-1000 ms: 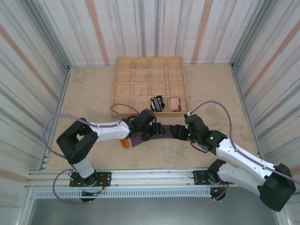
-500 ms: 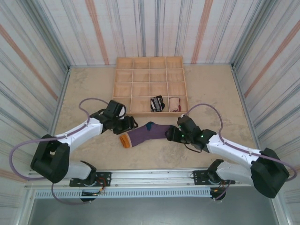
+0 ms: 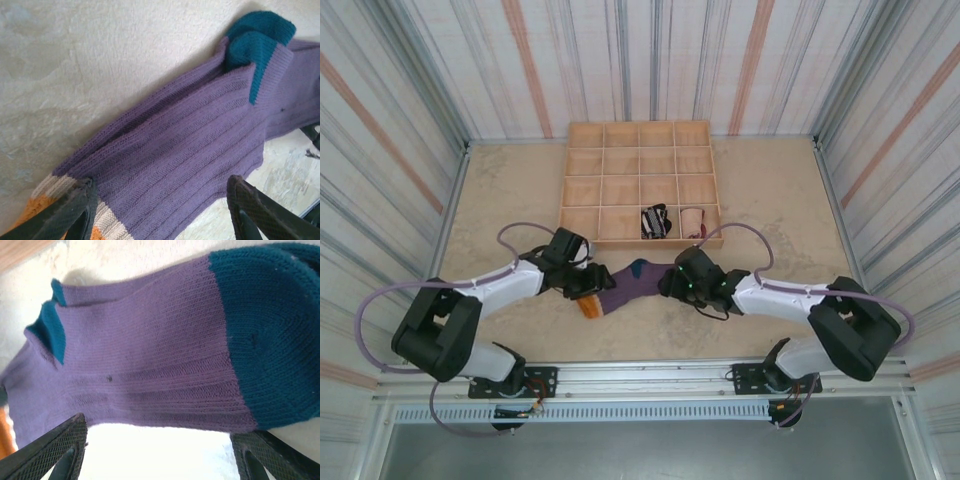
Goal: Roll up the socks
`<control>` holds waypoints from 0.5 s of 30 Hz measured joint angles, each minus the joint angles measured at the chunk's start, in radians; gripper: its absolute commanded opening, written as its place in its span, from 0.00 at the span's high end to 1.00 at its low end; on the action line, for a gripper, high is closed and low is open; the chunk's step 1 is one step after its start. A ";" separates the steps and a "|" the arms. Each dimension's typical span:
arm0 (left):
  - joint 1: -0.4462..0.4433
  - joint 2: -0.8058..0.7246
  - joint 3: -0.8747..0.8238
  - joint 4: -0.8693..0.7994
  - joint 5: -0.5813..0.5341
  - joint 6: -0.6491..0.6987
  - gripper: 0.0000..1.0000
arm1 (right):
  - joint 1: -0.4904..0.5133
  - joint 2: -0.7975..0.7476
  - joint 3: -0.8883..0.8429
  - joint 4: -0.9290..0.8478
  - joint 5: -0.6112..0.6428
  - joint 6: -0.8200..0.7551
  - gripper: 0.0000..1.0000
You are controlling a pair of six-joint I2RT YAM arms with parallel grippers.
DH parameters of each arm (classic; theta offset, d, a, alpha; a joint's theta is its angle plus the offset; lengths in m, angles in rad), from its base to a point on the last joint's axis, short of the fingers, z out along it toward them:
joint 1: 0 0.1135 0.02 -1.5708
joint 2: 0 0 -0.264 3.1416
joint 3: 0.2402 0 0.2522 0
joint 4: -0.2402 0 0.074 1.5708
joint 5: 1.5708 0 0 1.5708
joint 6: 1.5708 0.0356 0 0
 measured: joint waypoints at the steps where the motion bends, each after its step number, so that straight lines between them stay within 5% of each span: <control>1: -0.010 -0.008 -0.011 0.014 0.000 -0.012 0.30 | -0.012 0.014 0.010 0.006 -0.002 -0.001 0.23; 9: -0.211 -0.077 -0.117 0.177 -0.034 -0.242 0.29 | -0.071 0.136 0.095 0.076 -0.025 -0.105 0.23; 15: -0.326 -0.147 -0.109 0.068 -0.102 -0.344 0.27 | -0.064 0.134 0.118 0.068 -0.031 -0.249 0.20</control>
